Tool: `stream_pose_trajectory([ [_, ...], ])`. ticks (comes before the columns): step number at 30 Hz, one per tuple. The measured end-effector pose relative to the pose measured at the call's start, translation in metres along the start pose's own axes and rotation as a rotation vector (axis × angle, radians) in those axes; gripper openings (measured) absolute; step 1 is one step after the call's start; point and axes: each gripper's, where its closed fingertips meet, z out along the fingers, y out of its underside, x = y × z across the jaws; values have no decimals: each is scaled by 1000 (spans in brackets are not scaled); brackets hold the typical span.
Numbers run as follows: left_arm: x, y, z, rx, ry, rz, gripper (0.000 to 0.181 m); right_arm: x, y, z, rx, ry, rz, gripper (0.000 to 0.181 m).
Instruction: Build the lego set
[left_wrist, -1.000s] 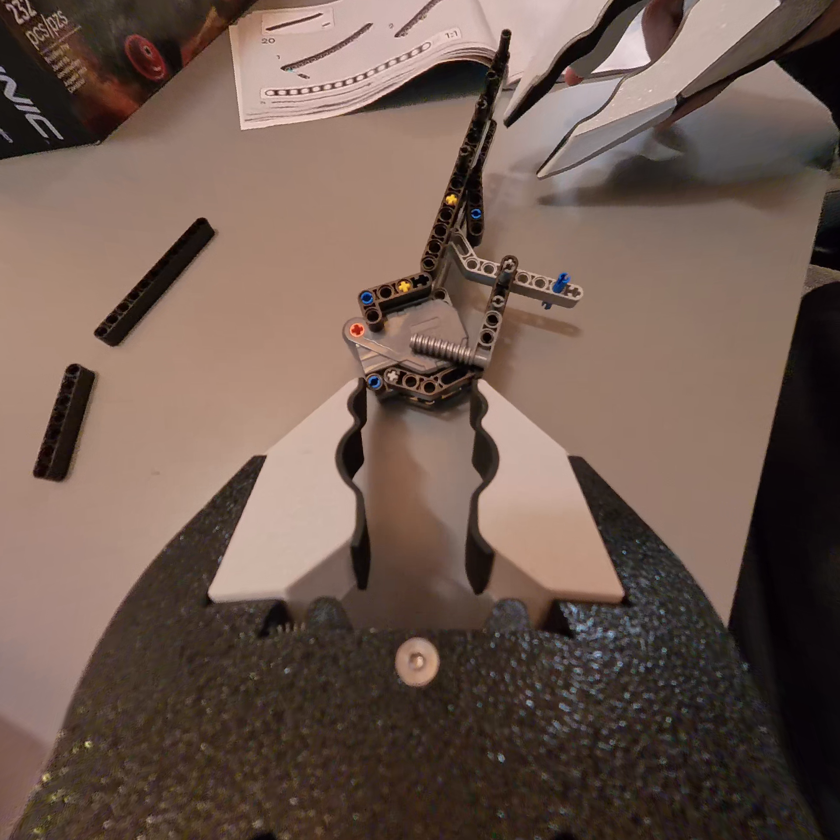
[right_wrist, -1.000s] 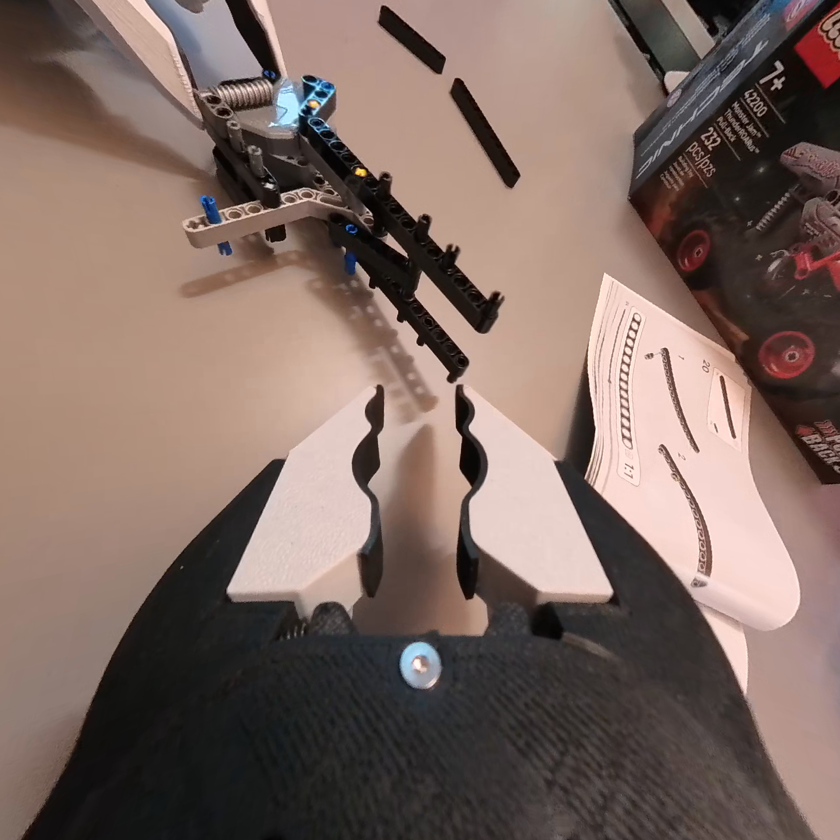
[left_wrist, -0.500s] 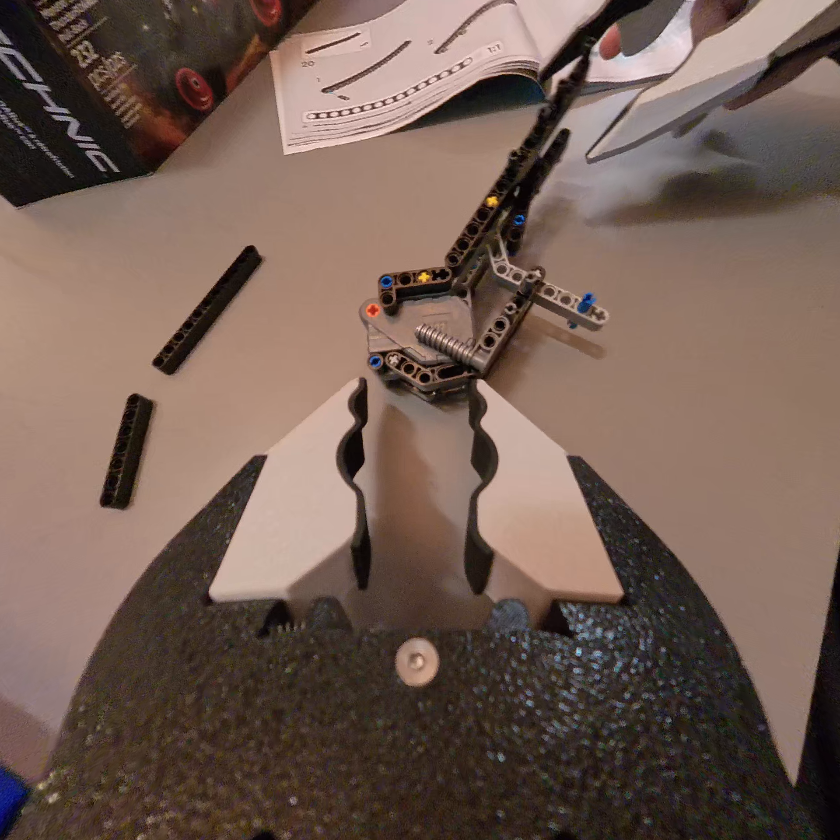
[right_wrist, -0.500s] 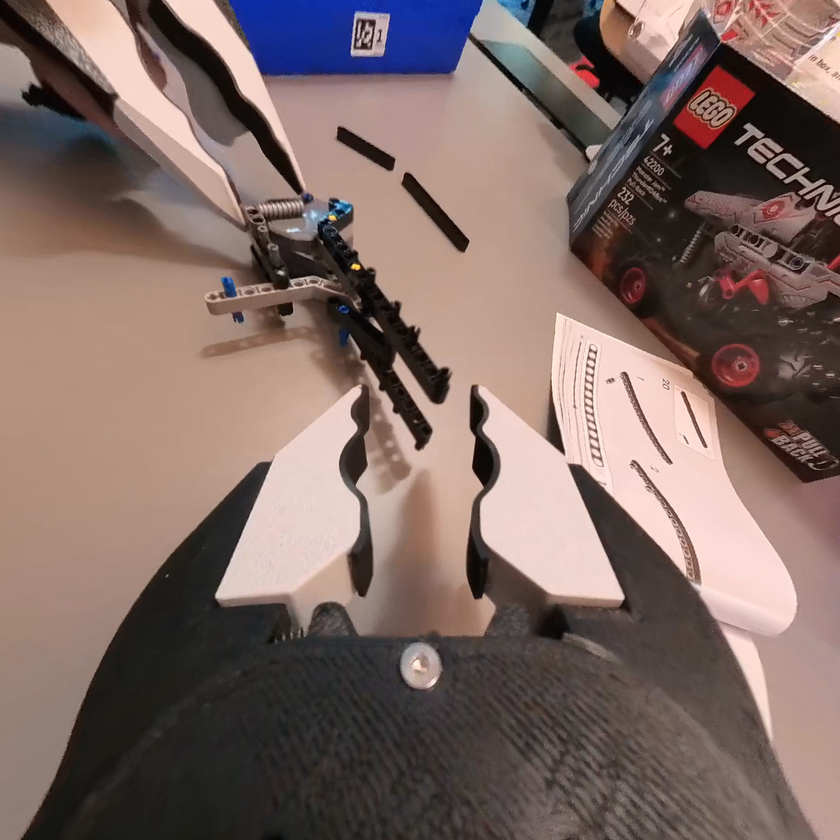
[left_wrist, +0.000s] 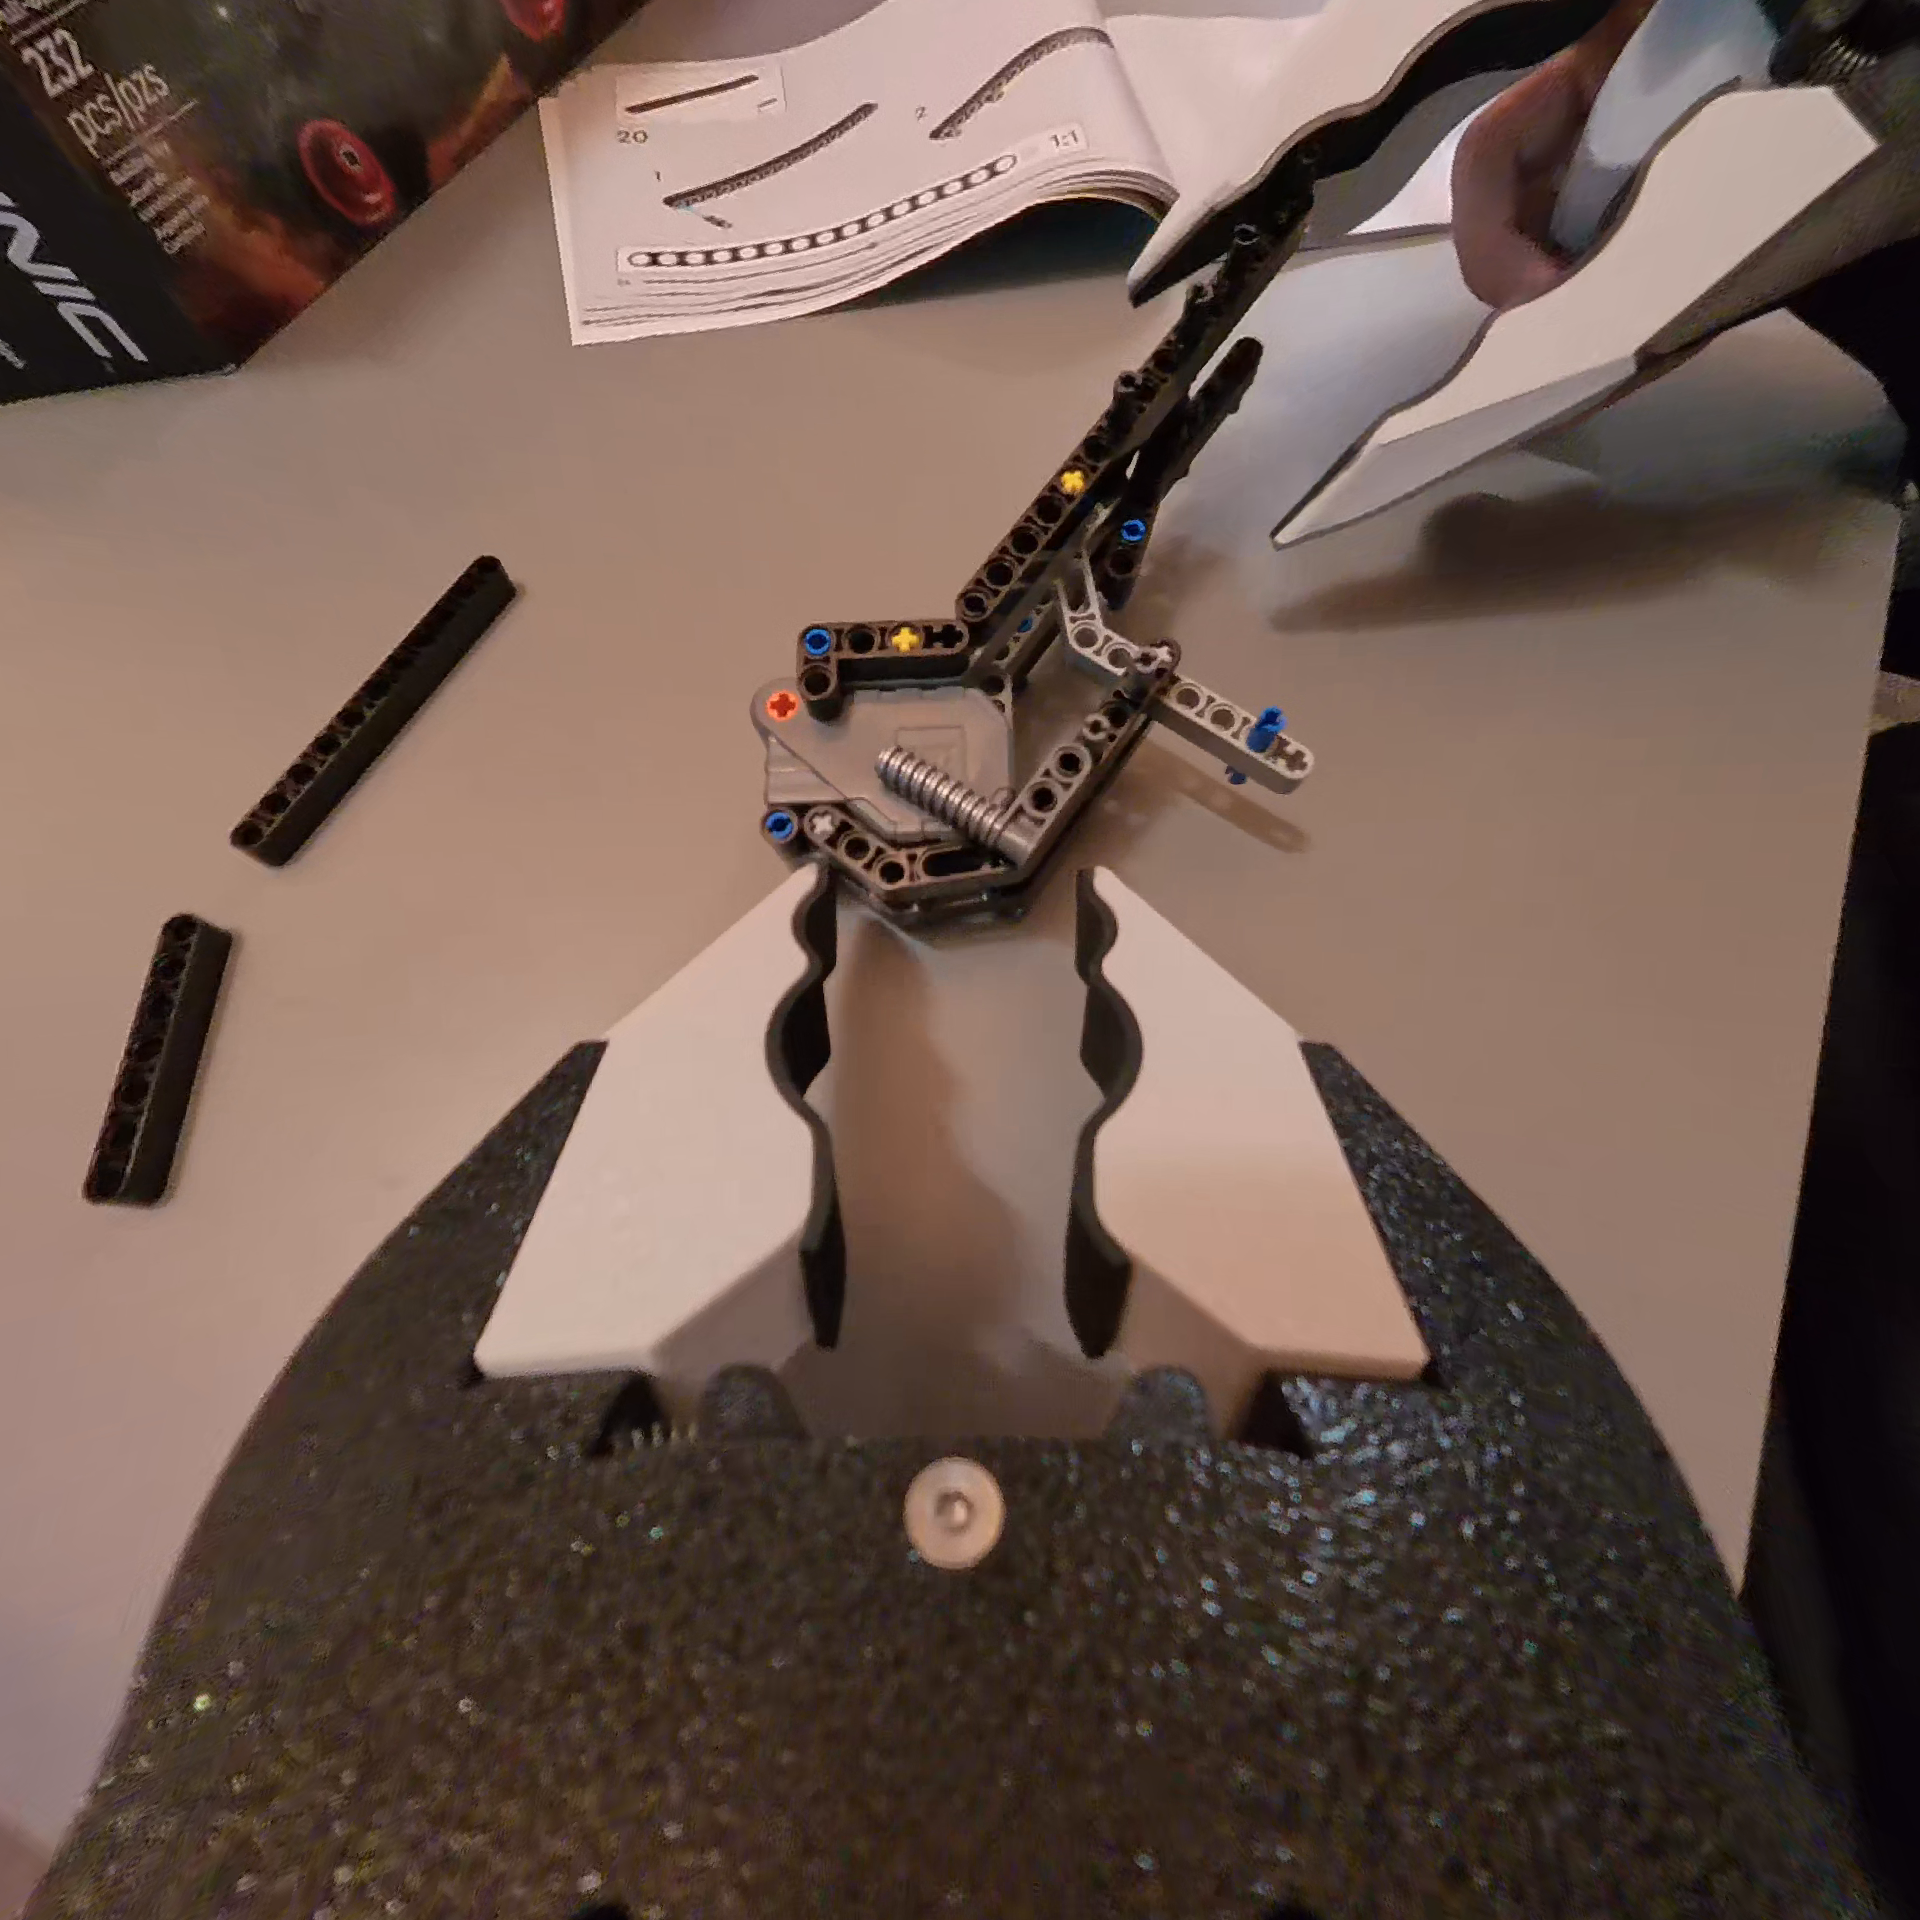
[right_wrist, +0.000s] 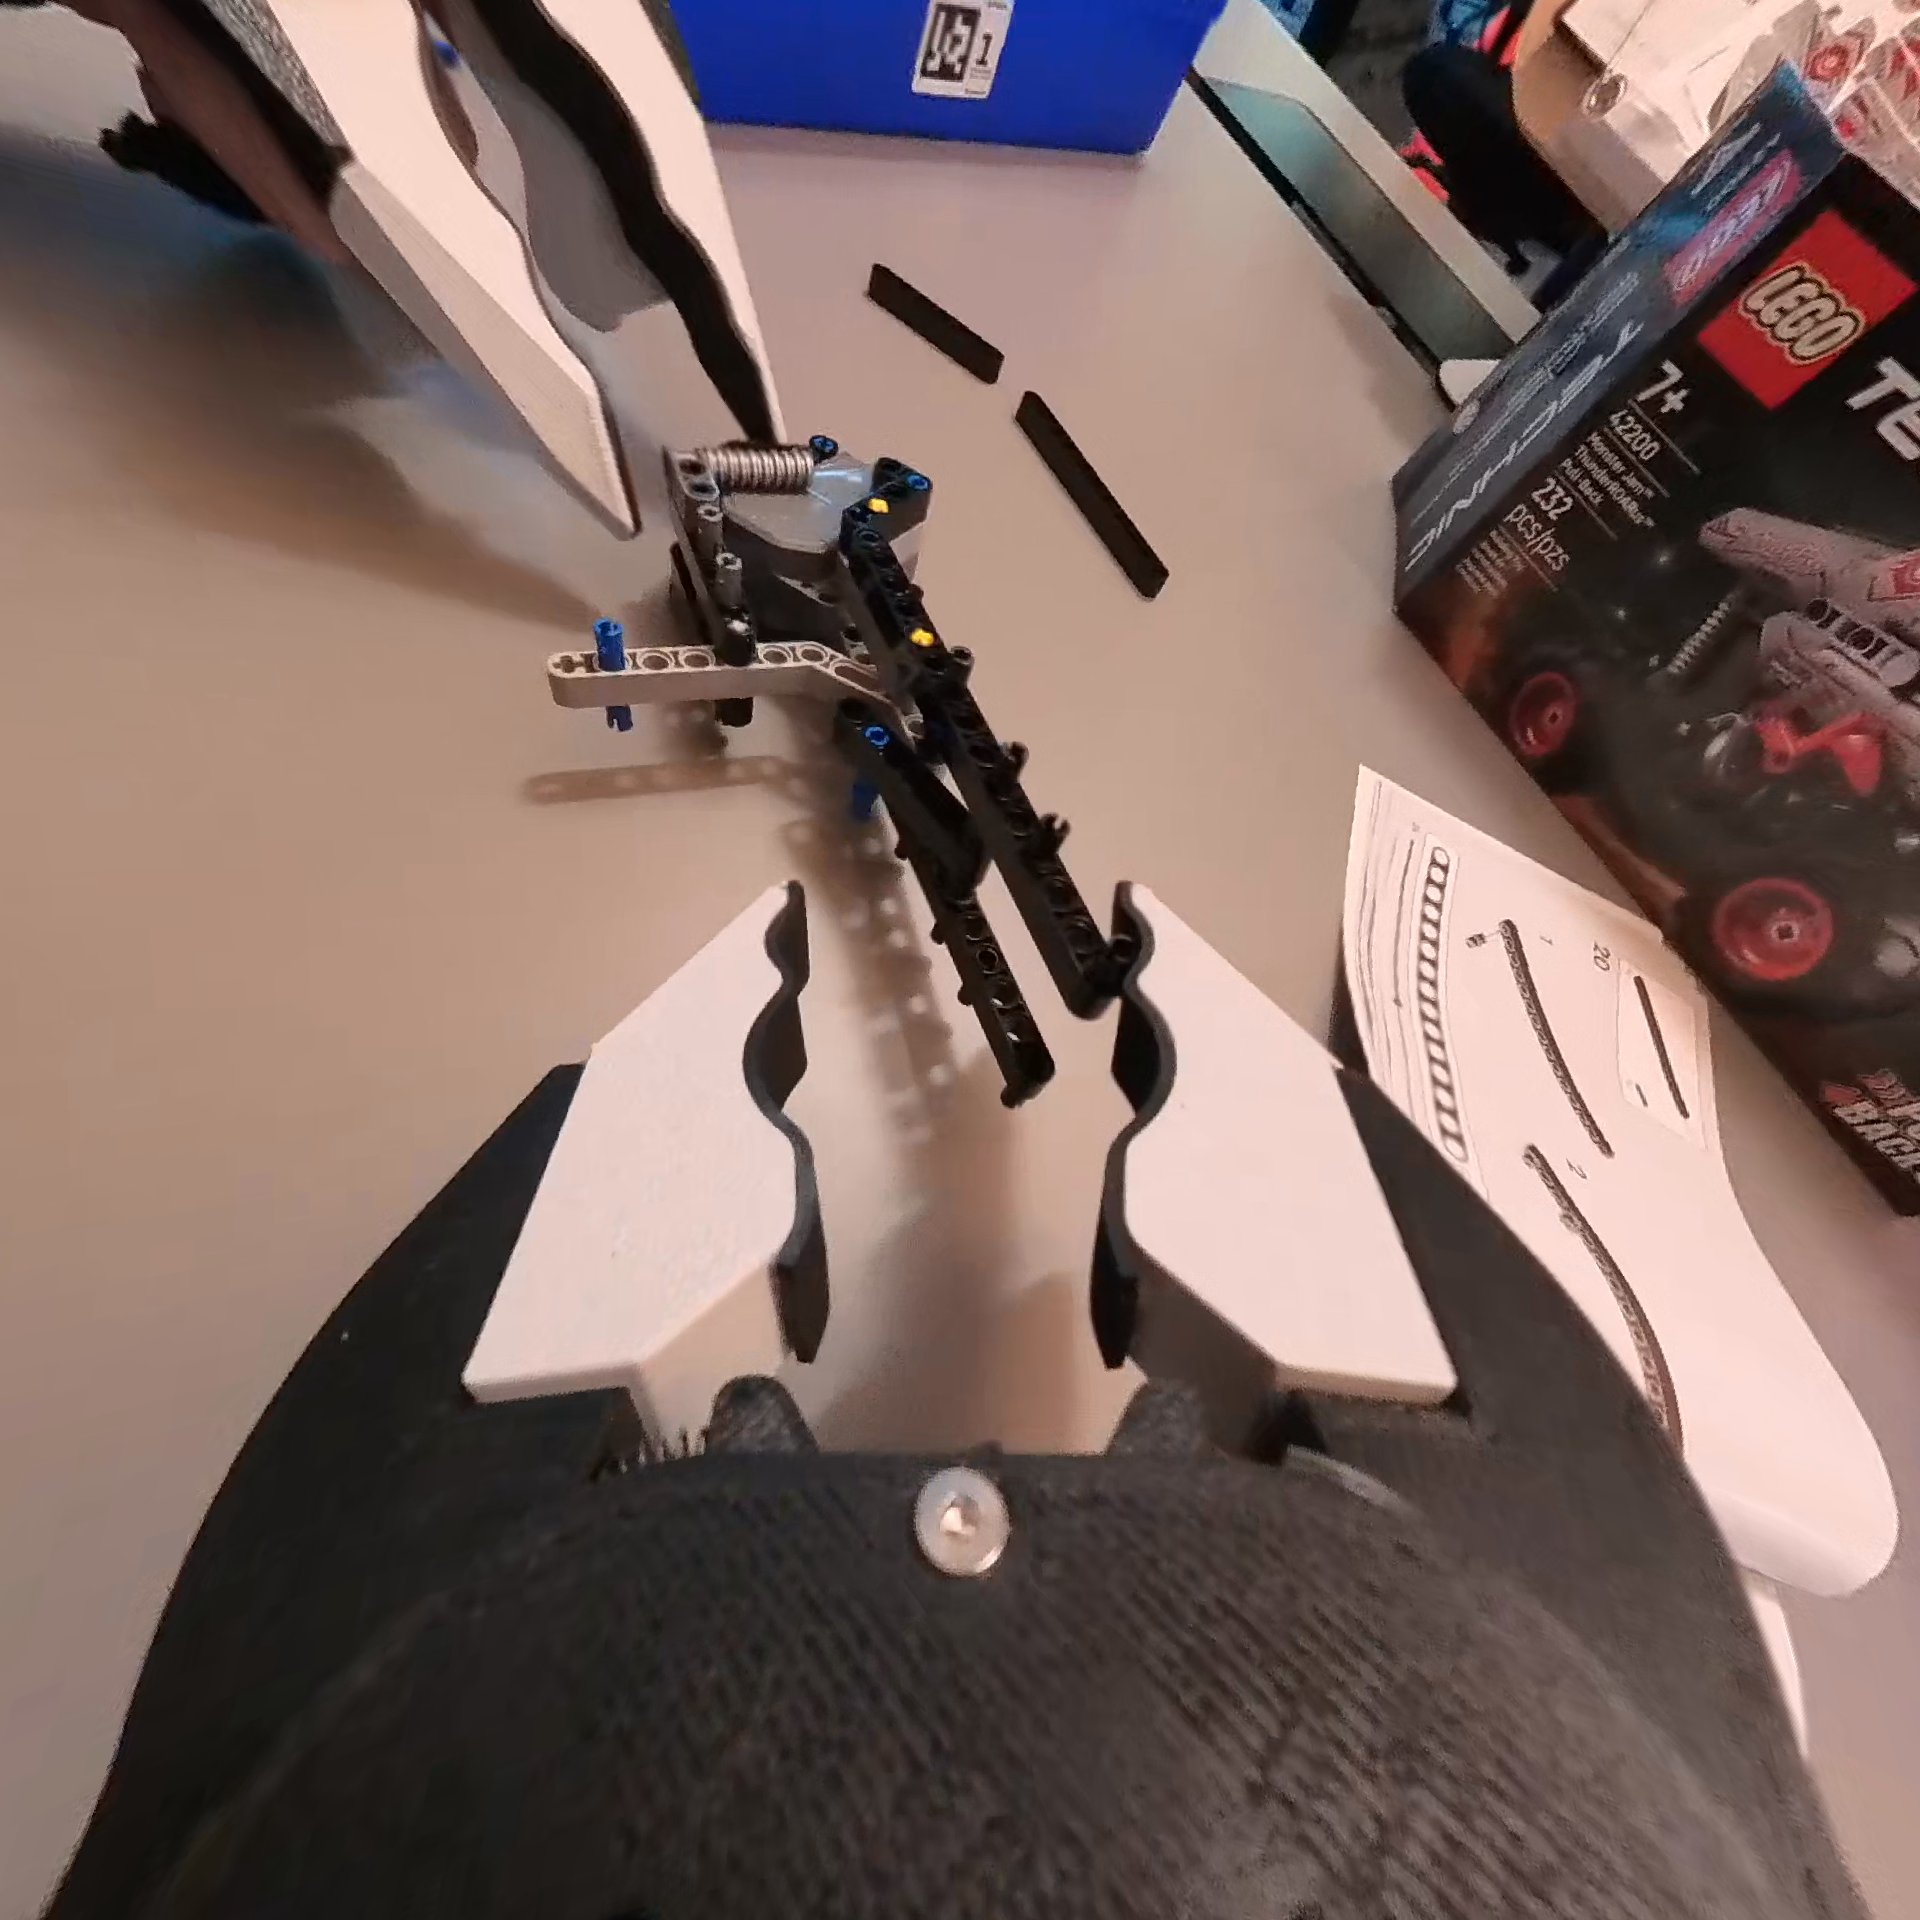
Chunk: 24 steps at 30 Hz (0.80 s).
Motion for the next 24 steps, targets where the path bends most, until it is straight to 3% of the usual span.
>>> stream_pose_trajectory([
  [8,-4,-3,6,0,-34,17,44,-3,7,-2,-56,-15,-42,44],
  [12,-12,-6,11,-2,-78,4,47,-25,18,-12,-143,-149,-86,45],
  [16,-35,-17,16,17,-208,-51,43,-59,-3,-19,-77,-306,-93,45],
  [21,-49,-19,11,18,-279,-59,42,-95,-35,10,13,-321,-126,52],
  [24,-58,-16,-1,28,-314,-95,42,-118,-39,20,6,-346,-220,54],
])
